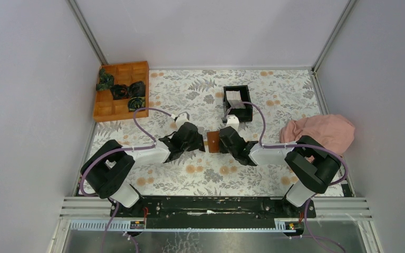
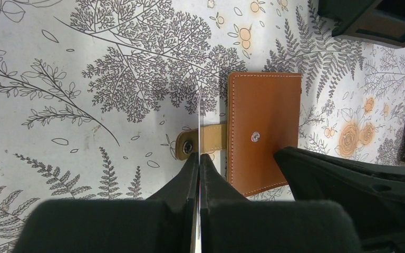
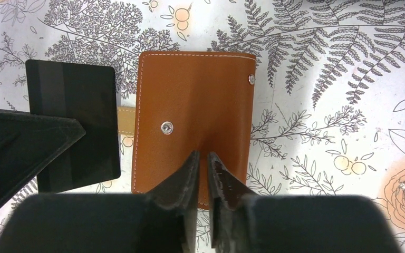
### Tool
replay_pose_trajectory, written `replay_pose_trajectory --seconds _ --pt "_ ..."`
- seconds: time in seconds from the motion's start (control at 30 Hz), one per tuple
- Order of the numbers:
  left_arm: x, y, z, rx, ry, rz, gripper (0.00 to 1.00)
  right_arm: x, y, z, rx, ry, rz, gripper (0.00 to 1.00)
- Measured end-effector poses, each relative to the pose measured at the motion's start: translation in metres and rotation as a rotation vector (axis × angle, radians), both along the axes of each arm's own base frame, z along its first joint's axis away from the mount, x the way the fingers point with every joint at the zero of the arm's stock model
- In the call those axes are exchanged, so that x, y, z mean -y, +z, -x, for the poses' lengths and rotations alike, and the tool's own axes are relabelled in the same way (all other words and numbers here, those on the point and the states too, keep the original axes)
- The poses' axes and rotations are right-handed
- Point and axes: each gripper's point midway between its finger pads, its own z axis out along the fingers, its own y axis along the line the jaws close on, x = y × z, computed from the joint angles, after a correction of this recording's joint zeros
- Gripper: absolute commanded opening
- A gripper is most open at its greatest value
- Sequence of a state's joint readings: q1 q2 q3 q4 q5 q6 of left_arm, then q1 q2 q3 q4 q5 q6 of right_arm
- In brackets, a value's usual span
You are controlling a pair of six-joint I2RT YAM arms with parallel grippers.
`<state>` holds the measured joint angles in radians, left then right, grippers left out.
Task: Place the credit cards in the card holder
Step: Open the card holder at the center of the board.
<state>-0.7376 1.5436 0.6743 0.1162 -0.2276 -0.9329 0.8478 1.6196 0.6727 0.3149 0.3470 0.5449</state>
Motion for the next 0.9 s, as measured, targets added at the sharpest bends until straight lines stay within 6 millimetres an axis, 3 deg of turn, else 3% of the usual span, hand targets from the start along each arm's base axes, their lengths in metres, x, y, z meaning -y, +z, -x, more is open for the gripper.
replay_pose_trajectory --seconds 0.1,0.33,0.57,0.7,0.9 --pt "0.000 -0.002 0.000 -0.006 0.004 0.001 0.00 0.000 0.002 0.000 0.001 0.019 0.032 0.35" --pt "0.000 -0.004 0.000 -0.012 0.012 0.005 0.00 -0.012 0.015 0.004 0.030 0.074 0.130 0.54" --pt "-0.001 -0.005 0.001 -0.013 0.015 0.004 0.00 -0.030 0.014 0.010 0.054 0.113 0.210 0.62" --pt "-0.004 -0.006 -0.001 -0.010 0.023 0.009 0.00 -0.031 0.000 0.016 0.050 0.125 0.288 0.63" --pt "-0.007 -0.008 0.000 -0.008 0.030 0.030 0.00 -0.030 -0.002 0.015 0.072 0.108 0.347 0.64"
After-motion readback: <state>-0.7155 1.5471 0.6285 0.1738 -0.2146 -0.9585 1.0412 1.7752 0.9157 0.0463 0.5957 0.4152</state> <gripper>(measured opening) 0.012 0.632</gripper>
